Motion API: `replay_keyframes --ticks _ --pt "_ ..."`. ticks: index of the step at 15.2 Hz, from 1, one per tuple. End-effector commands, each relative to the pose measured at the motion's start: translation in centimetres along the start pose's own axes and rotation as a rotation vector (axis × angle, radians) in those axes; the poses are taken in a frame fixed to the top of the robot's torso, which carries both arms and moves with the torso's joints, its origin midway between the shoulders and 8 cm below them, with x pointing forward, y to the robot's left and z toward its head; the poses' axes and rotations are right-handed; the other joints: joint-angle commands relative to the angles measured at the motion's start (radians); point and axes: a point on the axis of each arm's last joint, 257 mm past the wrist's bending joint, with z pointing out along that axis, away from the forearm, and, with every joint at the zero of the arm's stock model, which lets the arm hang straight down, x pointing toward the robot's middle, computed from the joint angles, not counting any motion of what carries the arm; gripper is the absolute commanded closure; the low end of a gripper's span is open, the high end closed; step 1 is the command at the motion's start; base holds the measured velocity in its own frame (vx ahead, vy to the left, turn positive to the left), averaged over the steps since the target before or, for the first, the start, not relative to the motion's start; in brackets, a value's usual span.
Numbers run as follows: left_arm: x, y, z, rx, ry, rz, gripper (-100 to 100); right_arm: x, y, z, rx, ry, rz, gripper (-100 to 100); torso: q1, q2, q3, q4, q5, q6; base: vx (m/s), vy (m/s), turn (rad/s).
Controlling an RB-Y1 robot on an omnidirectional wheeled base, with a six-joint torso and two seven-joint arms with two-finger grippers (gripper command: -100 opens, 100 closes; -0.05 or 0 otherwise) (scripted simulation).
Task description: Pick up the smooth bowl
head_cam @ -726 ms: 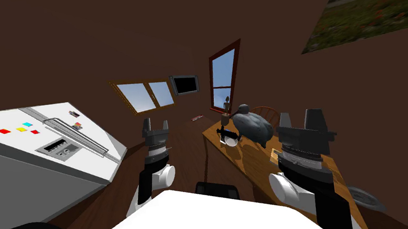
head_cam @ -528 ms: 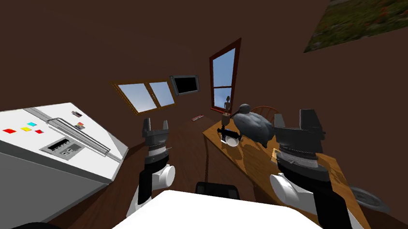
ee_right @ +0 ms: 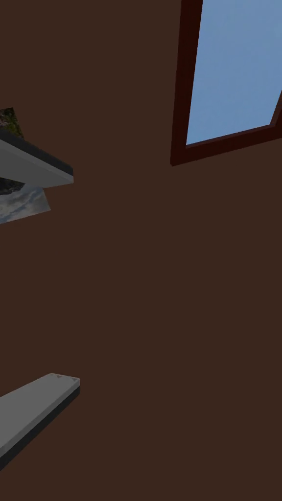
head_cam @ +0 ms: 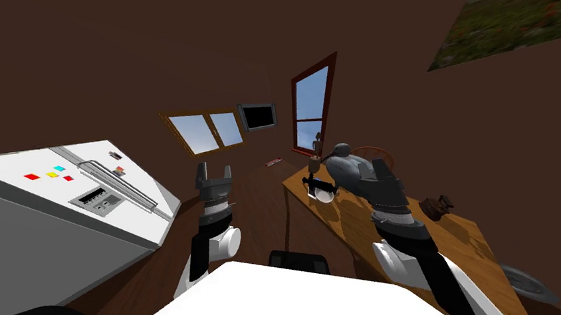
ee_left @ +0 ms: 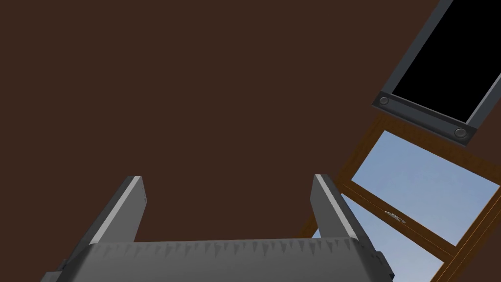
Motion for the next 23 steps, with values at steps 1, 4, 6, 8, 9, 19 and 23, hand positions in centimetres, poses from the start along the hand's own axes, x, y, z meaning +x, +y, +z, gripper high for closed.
replay_keyframes --ticks 1,4,6,8,9,19,23 --pt "0.0 0.0 0.0 0.000 0.000 0.000 0 1.0 -1.0 -0.4 0.023 0.047 -0.025 -100 0.000 0.000 0.000 0.000 0.000 0.000 0.031 0.053 0.036" --pt "0.0 0.0 0.0 0.000 0.000 0.000 0 3.5 -3.8 -1.6 0.078 0.160 -0.092 -100 0.001 -0.001 -0.001 0.000 0.000 0.000 0.040 0.077 0.063" --pt "0.0 0.0 0.0 0.000 0.000 0.000 0 4.7 -5.4 -2.5 0.107 0.221 -0.129 -100 0.001 -0.001 -0.001 0.000 0.000 0.000 0.038 0.067 0.052" --pt "0.0 0.0 0.0 0.000 0.000 0.000 0 5.9 -7.1 -3.6 0.137 0.284 -0.170 -100 0.000 -0.002 -0.001 0.000 0.000 0.000 0.044 0.060 0.058" --pt "0.0 0.0 0.0 0.000 0.000 0.000 0 7.1 -8.9 -4.8 0.168 0.348 -0.212 -100 0.000 -0.002 -0.001 0.000 0.000 0.000 0.055 0.065 0.067" --pt "0.0 0.0 0.0 0.000 0.000 0.000 0 10.7 -18.0 -13.5 0.309 0.704 -0.461 -100 0.000 -0.003 -0.002 -0.001 0.000 0.000 0.057 0.064 0.067" --pt "0.0 0.0 0.0 0.000 0.000 0.000 0 11.0 -21.3 -17.6 0.350 0.852 -0.571 -100 0.001 -0.003 -0.002 -0.001 0.000 0.000 0.070 0.073 0.067"
